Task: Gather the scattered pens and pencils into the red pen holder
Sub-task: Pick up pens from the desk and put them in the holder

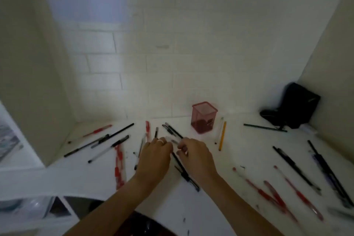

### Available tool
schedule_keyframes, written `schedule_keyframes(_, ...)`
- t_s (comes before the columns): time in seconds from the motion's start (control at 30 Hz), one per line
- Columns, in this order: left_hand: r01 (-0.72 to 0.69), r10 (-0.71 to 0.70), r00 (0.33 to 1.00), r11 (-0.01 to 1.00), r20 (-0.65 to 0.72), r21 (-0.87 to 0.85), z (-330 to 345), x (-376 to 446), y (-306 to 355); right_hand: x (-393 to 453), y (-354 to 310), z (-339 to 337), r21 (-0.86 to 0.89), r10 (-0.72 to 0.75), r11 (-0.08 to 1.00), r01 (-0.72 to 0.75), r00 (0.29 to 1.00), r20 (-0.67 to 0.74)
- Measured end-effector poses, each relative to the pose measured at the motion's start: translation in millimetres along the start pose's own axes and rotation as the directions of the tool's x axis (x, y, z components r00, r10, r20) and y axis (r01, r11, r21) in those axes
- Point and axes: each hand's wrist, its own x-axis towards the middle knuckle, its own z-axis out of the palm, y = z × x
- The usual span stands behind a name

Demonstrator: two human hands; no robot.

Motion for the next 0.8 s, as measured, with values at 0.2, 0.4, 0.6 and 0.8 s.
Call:
schedule_keyframes(0.2,-0.091,0.091,0.991,0.996,0.095,-0.007,-6,-25,2,-26,-13,7,-0.131,0.051,0.991,-0.035,0.991,0.124)
schedule_keyframes(0.4,-0.183,0.175,0.967,0.983,0.183,0.026,-13,-26,5,-38,-22,13,-0.209,0.067,0.977,-0.049,0.995,0.079)
schedule_keyframes(0.6,-0.264,0.252,0.950,0.963,0.186,0.044,-6,-14,5,-33,-12,18,-0.180,0.067,0.982,-0.058,0.997,0.045)
schedule_keyframes(0.8,-0.274,0.276,0.960,0.961,-0.054,0.048,-8,10,-3,-21,2,-12,-0.094,-0.041,0.995,0.038,0.999,-0.027)
